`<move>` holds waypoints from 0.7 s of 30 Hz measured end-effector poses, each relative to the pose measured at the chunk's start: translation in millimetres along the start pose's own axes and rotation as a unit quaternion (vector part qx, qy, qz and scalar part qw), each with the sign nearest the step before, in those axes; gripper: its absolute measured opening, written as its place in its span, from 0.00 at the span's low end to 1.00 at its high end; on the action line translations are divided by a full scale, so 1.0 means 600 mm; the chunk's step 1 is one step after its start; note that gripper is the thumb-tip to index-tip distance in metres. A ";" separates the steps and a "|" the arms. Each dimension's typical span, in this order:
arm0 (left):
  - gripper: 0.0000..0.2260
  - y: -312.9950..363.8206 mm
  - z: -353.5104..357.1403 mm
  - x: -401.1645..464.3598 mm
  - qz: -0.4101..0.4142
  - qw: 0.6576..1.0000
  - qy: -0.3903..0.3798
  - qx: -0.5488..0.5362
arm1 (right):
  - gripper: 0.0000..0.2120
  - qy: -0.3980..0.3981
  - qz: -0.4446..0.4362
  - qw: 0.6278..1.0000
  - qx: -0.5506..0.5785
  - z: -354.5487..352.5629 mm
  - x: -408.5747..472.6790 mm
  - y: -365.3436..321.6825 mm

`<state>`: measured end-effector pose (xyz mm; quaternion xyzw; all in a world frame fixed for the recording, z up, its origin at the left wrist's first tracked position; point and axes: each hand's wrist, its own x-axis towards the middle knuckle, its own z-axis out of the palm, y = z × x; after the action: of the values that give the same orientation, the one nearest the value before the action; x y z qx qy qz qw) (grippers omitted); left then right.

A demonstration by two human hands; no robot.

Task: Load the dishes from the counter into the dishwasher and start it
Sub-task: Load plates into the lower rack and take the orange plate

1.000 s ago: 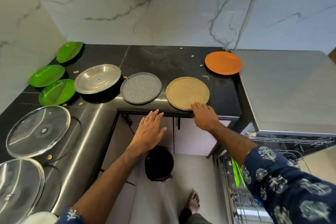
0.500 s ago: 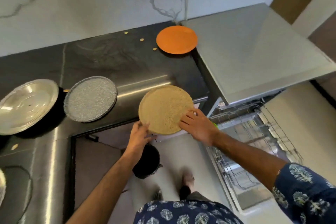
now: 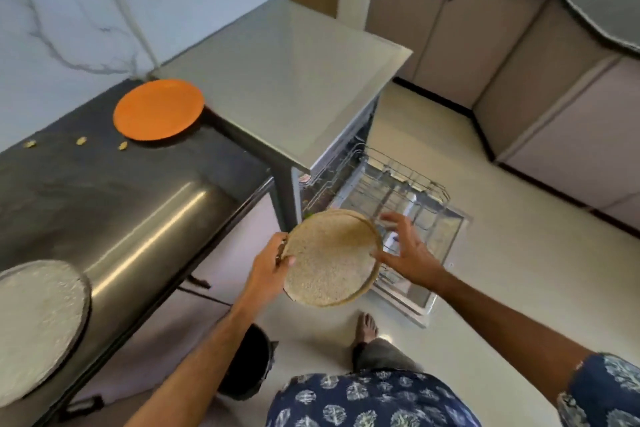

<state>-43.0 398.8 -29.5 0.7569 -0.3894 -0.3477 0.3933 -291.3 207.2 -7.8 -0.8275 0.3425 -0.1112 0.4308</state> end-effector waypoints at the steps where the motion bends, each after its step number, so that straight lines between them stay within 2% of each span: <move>1: 0.13 0.019 0.017 0.018 0.010 1.000 -0.027 0.008 | 0.33 -0.041 0.053 0.996 0.051 -0.016 0.000 0.011; 2: 0.14 0.039 0.035 0.036 0.018 0.999 -0.047 0.015 | 0.31 -0.066 0.086 0.991 0.078 -0.031 0.002 0.025; 6: 0.14 0.101 0.104 0.122 0.018 0.995 -0.092 0.025 | 0.19 -0.071 0.150 0.972 0.167 -0.093 0.017 0.102; 11: 0.14 0.161 0.205 0.259 0.018 0.992 -0.113 0.057 | 0.12 -0.144 0.189 0.952 0.194 -0.176 0.080 0.208; 14: 0.23 0.182 0.282 0.366 0.028 0.983 -0.137 0.121 | 0.08 -0.156 0.199 0.947 0.198 -0.220 0.154 0.292; 17: 0.32 0.152 0.360 0.471 0.008 0.966 -0.160 0.204 | 0.05 -0.107 0.223 0.959 0.138 -0.241 0.230 0.401; 21: 0.29 0.040 0.461 0.597 -0.007 0.934 -0.164 0.317 | 0.12 -0.038 0.241 0.970 0.010 -0.242 0.354 0.564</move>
<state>-117.8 -9.2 -211.9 0.7775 -0.5328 -0.3284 0.0616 -362.6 -159.4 -210.6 -0.7199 0.5136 0.0236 0.4661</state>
